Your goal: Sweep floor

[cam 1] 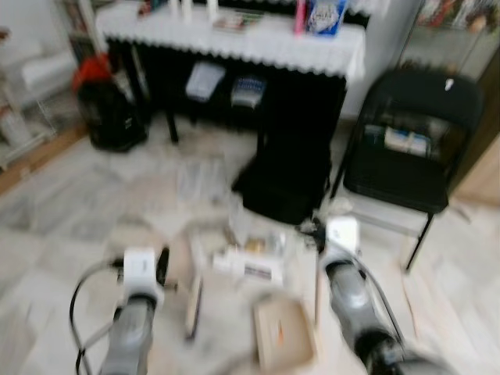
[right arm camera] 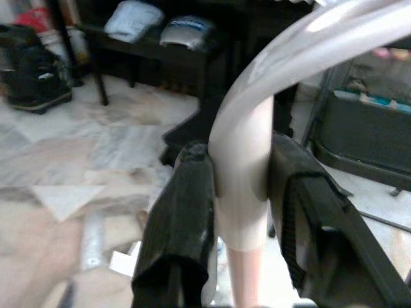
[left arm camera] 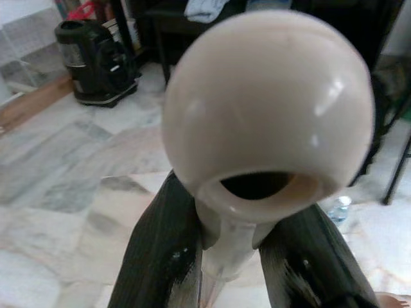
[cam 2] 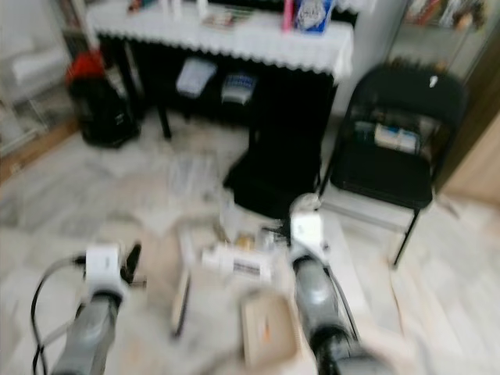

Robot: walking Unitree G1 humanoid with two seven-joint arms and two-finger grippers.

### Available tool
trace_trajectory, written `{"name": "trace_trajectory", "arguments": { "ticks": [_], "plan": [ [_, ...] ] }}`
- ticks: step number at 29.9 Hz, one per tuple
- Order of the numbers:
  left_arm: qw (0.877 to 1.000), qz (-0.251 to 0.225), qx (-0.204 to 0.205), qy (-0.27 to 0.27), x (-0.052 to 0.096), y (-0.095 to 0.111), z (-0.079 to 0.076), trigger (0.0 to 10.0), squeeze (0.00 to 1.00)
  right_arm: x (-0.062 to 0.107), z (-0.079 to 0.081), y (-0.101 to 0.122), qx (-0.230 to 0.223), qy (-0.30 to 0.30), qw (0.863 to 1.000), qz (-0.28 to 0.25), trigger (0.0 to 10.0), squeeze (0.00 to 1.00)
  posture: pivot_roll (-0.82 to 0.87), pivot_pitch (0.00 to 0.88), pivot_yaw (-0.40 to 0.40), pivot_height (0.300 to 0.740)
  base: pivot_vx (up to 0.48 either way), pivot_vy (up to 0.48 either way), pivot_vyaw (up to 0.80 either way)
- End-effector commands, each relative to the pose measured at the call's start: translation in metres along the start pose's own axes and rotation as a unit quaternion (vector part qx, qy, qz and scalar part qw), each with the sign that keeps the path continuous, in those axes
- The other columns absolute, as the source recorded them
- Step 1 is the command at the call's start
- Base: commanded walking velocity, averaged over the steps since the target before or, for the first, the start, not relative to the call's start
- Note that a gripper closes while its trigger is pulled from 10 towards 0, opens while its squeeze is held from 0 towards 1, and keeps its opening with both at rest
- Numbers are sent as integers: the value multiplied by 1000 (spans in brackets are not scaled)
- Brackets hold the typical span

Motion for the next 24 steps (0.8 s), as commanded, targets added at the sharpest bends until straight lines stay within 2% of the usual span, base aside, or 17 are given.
{"name": "trace_trajectory", "arguments": {
  "ticks": [1,24],
  "plan": [
    [1000,-15,2,-12,-4,8,-9,10000,0,-4,-11,9,-5,-16,1000,-20,10000,0,0,0,52,740,296,0,0],
    [1000,-14,3,-14,-4,7,-10,10000,0,-3,-4,10,-6,-6,1000,-22,10000,0,-4,0,52,740,292,0,0]
  ]
}}
Point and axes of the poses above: a point about 5 cm out from each wrist's last joint towards the gripper, its own x axis pointing back from the gripper into the wrist, its own y axis along the axis of the wrist's last joint, z = x × y, the point moved 4 cm from there along -x, pointing out of the wrist towards the gripper, and after that the axes turned 5 degrees about x, right-handed, at the moved point
